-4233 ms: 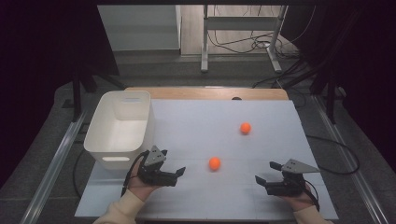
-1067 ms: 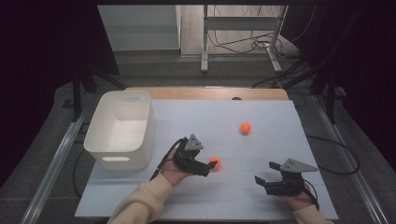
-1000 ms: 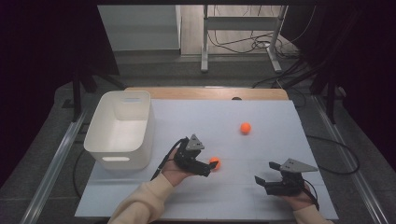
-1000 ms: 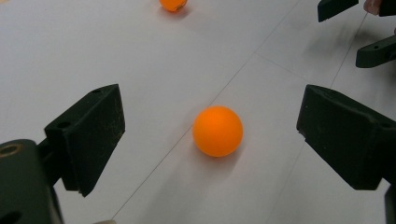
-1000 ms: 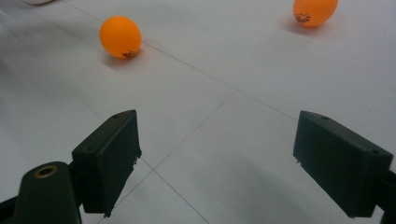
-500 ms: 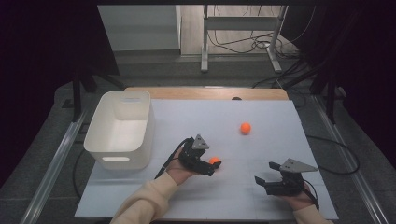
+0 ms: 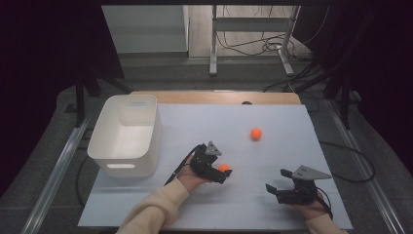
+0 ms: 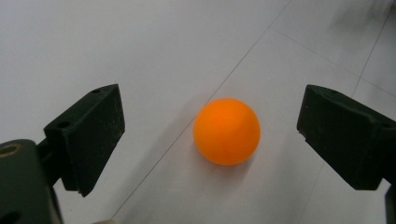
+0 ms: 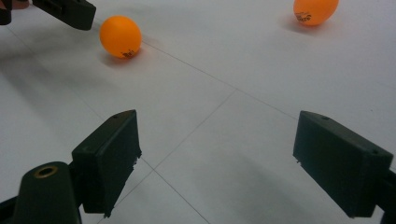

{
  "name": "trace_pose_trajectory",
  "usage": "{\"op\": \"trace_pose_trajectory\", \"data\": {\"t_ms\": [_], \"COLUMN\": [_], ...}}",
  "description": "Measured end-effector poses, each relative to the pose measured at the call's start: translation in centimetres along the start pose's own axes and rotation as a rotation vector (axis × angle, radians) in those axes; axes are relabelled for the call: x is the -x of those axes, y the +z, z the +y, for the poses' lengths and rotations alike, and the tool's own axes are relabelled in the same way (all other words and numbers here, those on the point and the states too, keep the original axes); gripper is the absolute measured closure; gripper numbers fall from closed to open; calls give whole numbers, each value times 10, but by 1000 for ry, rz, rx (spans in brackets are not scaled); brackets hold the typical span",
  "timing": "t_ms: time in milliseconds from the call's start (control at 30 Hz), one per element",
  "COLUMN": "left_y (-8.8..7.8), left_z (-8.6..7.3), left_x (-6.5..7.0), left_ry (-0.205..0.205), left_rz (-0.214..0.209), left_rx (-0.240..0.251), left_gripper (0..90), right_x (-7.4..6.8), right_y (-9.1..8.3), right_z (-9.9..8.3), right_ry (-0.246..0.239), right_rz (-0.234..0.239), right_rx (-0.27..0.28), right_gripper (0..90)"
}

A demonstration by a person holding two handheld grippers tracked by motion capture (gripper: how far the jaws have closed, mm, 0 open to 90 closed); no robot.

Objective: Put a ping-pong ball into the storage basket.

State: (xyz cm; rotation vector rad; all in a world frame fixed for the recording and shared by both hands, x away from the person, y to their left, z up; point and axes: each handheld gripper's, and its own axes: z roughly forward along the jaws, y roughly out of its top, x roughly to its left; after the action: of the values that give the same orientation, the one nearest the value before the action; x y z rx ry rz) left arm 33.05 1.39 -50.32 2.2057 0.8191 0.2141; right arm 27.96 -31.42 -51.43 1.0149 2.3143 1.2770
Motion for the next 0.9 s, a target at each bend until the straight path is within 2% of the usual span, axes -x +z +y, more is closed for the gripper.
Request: {"op": "trace_pose_trajectory", "data": {"t_ms": [467,700,900], "left_y": [16,22,23], "left_z": [1,-1,-1], "left_x": [5,6,6], "left_ry": [11,19,17], "left_rz": [-30,-32,-32], "left_rx": [-48,-80,-87], "left_gripper": [89,91,139], "right_x": [0,0,0], "right_y": [0,0,0], "right_z": [0,0,0], "right_ry": [-1,-2,-3], "right_rz": [1,1,1], "right_rx": [-2,-4,-6], "right_gripper": [153,153,153]}}
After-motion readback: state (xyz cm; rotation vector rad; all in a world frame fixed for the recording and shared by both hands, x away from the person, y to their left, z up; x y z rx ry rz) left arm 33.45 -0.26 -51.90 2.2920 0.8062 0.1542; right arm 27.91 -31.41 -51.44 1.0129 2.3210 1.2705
